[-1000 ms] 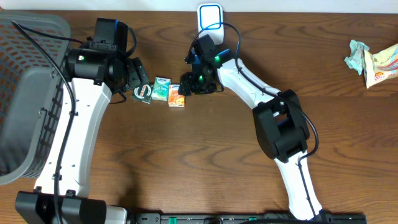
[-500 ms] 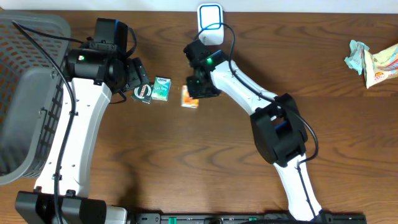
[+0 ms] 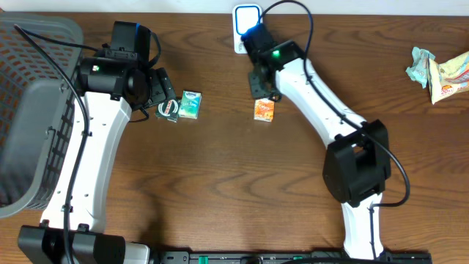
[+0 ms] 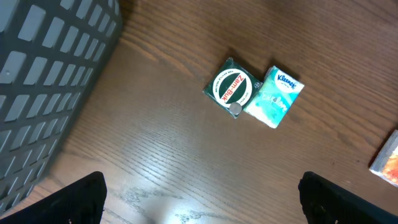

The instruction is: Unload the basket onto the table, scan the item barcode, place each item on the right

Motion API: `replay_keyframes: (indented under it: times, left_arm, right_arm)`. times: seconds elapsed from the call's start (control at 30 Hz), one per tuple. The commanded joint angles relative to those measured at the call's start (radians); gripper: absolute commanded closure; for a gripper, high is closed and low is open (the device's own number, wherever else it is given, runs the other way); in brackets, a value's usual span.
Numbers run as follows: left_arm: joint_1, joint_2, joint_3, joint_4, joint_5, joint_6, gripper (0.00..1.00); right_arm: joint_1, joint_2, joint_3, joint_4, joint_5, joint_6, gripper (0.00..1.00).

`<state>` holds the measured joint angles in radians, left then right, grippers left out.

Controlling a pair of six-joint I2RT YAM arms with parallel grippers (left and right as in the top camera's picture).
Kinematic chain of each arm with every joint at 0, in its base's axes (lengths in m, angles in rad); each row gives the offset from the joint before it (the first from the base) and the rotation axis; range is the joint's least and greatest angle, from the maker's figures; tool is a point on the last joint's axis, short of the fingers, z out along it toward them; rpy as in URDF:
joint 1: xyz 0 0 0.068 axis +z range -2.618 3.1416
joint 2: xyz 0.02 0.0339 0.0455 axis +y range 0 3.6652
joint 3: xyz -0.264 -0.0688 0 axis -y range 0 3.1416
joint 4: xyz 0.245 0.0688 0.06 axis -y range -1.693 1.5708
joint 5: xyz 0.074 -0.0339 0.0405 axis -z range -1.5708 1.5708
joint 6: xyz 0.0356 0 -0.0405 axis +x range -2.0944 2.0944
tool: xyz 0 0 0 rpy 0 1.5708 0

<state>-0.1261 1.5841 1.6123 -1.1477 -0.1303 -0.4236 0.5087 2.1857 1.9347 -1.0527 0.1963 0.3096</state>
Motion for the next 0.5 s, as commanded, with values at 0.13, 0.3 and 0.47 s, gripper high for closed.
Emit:
replay_keyframes:
  times: [0.13,0.3,0.47]
  left_arm:
    - [0.002,0.003,0.009,-0.003,-0.009,-0.012,0.02]
    - [0.002,0.003,0.009,-0.003,-0.009,-0.012,0.02]
    - [0.002,0.003,0.009,-0.003,-0.009,-0.012,0.02]
  right_arm:
    - [0.081,0.132,-0.002,0.002,0.124,0.087,0.49]
    - [0.090,0.196,-0.002,0.000,0.135,0.087,0.61]
    - [0.089,0.196,0.003,-0.005,0.130,0.085,0.99]
